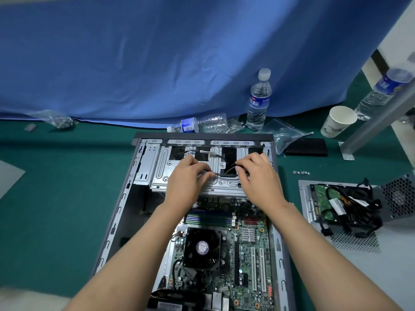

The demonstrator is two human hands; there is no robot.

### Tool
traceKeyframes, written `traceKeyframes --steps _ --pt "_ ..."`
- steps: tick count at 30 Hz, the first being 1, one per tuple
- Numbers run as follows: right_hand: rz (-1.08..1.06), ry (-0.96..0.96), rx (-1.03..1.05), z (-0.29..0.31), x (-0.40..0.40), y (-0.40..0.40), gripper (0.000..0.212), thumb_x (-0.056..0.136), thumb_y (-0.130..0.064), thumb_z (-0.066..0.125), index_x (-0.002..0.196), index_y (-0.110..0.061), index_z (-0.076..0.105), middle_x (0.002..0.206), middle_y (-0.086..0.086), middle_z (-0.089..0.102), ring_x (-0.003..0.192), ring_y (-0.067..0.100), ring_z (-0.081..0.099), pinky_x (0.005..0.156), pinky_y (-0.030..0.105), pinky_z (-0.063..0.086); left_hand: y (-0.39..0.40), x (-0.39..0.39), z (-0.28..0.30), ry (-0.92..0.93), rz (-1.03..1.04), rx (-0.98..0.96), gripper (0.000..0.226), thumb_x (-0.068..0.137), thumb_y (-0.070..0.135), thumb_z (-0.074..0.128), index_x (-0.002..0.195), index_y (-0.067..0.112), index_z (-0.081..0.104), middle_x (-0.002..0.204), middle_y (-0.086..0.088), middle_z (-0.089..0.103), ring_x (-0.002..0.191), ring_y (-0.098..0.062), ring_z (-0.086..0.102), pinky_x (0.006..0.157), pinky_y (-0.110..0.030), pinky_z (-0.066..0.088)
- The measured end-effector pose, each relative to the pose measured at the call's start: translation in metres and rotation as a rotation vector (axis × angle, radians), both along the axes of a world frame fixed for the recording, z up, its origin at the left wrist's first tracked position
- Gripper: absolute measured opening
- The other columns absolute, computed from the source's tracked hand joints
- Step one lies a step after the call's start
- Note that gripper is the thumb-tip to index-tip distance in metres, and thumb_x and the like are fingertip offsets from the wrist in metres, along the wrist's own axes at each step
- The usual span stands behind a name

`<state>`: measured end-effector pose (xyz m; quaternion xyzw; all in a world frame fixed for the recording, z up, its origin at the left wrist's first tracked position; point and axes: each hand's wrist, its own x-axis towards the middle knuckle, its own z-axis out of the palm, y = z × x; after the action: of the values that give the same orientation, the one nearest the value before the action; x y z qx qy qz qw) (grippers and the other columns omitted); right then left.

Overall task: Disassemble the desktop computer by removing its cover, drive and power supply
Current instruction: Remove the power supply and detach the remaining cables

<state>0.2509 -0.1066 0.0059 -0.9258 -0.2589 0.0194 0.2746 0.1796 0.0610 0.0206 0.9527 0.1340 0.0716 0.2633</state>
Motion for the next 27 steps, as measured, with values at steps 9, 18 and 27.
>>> traceKeyframes --steps 9,18,27 --pt "0.069 0.014 -0.026 0.001 -0.005 -0.009 0.034 0.094 -0.028 0.054 0.125 -0.016 0.057 0.121 -0.004 0.057 0.115 0.015 0.046 0.096 0.028 0.037 -0.008 -0.002 -0.004 -0.043 0.059 0.128 0.024 0.088 0.021 0.065 0.108 0.008 0.069 0.101 -0.009 0.06 0.091 -0.031 0.055 0.077 -0.038 0.044" --pt "0.062 -0.047 -0.073 0.007 -0.014 -0.017 0.039 0.09 -0.024 0.062 0.127 -0.017 0.055 0.128 -0.002 0.059 0.117 0.02 0.053 0.1 0.032 0.037 0.014 -0.038 0.008 0.068 -0.08 -0.144 0.033 0.089 0.016 0.064 0.122 0.019 0.064 0.113 0.006 0.067 0.098 -0.008 0.058 0.084 -0.01 0.04" --pt "0.056 -0.08 -0.043 0.013 -0.032 -0.023 0.028 0.091 -0.024 0.06 0.117 -0.014 0.062 0.121 0.0 0.058 0.112 0.016 0.05 0.098 0.032 0.039 0.022 -0.062 0.016 0.037 0.131 -0.466 0.01 0.089 0.018 0.065 0.087 0.027 0.068 0.078 0.007 0.07 0.068 -0.008 0.062 0.063 -0.015 0.049"
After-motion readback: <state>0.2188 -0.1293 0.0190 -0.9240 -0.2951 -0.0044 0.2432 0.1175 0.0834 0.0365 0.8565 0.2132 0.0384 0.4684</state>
